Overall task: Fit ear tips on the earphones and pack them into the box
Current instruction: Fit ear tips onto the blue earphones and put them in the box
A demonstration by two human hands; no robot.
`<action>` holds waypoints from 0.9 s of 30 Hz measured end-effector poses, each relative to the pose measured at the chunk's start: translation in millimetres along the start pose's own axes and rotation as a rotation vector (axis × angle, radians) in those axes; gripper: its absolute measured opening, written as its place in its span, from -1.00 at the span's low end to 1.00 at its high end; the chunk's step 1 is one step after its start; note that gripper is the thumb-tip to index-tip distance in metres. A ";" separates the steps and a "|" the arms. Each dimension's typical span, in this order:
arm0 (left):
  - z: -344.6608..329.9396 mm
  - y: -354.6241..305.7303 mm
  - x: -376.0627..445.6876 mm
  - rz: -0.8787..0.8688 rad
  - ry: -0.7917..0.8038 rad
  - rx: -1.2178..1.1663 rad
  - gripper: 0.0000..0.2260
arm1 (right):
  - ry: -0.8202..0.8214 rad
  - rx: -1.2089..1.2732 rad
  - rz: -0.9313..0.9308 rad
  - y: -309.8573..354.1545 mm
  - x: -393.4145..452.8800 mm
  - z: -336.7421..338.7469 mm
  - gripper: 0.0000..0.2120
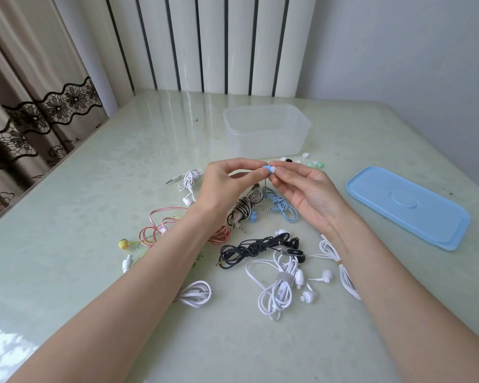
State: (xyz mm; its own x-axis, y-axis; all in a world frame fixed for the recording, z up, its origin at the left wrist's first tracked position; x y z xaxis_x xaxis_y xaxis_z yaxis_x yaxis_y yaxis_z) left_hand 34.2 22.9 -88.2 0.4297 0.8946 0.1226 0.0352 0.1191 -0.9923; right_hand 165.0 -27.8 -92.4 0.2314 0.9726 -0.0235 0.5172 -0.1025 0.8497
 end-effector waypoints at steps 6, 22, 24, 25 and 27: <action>2.1 1.5 1.1 -0.003 0.031 0.041 -0.88 | -0.014 0.003 -0.027 -0.7 -0.6 0.3 -0.85; 3.7 4.2 0.7 0.008 -0.023 0.099 -0.92 | -0.067 -0.136 0.062 -2.9 1.6 1.6 -0.89; 3.5 4.0 0.0 -0.012 -0.015 0.100 -0.92 | -0.067 -0.112 0.044 -3.5 0.7 1.0 -0.88; 3.4 3.9 0.0 -0.016 -0.011 0.095 -0.93 | -0.066 -0.099 0.035 -3.6 0.4 0.5 -0.87; 3.7 3.7 0.9 -0.004 0.005 0.061 -0.96 | -0.058 -0.076 0.020 -2.8 0.3 -0.7 -0.87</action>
State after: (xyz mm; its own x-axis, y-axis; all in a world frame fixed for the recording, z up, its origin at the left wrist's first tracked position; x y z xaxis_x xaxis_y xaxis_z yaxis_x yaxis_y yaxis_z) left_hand 31.4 25.7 -91.7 0.4341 0.8920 0.1259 -0.0179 0.1482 -0.9888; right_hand 163.0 -27.0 -94.4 0.2896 0.9565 -0.0349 0.4489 -0.1035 0.8876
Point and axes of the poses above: each hand's wrist, its own x-axis towards the middle knuckle, its own z-axis out of the back of the hand, y = z × x, the point moved 3 cm from there along x, towards the middle knuckle, and after that the axes turned 3 degrees about x, right-handed, at the moved point
